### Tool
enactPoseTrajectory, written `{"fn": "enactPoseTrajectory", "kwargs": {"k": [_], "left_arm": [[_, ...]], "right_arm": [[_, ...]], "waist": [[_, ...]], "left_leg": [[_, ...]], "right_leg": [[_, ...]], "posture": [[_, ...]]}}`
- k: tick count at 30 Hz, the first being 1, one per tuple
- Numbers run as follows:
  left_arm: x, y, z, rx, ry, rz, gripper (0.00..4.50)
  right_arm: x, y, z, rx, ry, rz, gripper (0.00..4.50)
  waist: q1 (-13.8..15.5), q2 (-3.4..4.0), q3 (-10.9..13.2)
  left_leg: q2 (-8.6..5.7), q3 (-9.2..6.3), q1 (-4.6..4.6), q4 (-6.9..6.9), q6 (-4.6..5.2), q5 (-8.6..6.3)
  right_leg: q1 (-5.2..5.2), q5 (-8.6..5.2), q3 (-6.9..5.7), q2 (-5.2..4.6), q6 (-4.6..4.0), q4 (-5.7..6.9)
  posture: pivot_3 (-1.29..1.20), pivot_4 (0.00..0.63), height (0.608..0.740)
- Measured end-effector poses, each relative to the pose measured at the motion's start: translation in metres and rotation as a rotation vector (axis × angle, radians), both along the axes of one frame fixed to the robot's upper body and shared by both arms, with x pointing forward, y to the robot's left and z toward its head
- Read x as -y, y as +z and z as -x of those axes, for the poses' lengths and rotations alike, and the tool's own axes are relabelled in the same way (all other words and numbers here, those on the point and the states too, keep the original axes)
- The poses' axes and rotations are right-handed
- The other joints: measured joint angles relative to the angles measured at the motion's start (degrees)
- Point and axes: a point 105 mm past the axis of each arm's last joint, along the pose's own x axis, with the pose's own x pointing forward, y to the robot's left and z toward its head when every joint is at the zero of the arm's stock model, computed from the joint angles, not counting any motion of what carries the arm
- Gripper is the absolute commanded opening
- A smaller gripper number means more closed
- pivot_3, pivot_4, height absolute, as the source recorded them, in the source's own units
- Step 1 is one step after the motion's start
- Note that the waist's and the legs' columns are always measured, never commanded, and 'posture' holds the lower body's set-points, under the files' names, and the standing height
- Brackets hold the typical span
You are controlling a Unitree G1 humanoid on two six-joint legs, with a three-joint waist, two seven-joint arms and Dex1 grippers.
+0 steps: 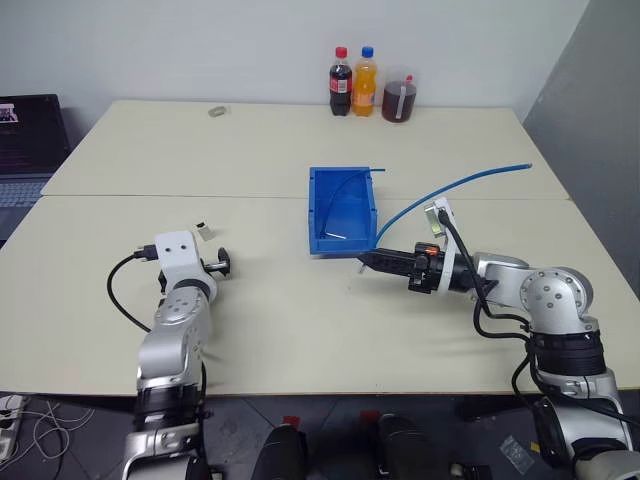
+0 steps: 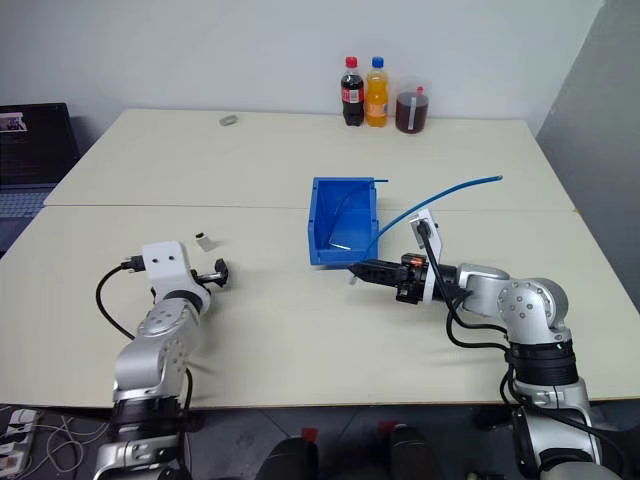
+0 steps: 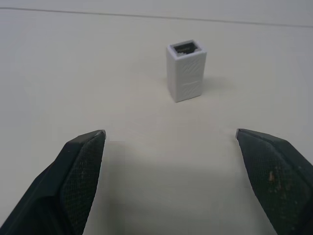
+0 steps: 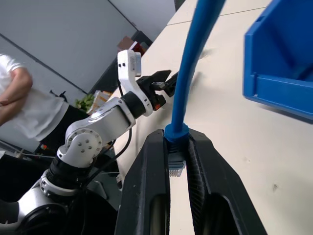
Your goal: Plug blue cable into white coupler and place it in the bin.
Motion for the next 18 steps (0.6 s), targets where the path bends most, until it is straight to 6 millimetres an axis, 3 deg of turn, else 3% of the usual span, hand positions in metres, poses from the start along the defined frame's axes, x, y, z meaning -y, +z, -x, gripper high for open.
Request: {"fn": "enactPoseTrajectory", "kwargs": {"k": [11, 18], "left_arm": [[0.011, 0.006, -0.045, 0.046, 0.077, 0.115, 4.49], [0.009, 0.008, -0.055, 0.062, 0.110, 0.161, 4.49]], "right_arm": [[0.010, 0.002, -0.006, 0.019, -0.048, 0.036, 0.20], [0.014, 0.005, -0.008, 0.023, -0.064, 0.032, 0.20]], "waist": [[0.1, -0.01, 0.0], [0.0, 0.00, 0.0]], "left_leg": [[-0.04, -0.01, -0.03, 0.03, -0.01, 0.01], [-0.05, -0.01, 0.04, 0.03, -0.01, 0.01]], "right_leg": [[0.01, 0.02, -0.03, -0.04, 0.04, 0.00], [0.04, 0.02, -0.03, -0.04, 0.04, 0.08]], "posture": [[0.00, 0.150, 0.740], [0.00, 0.150, 0.740]]}}
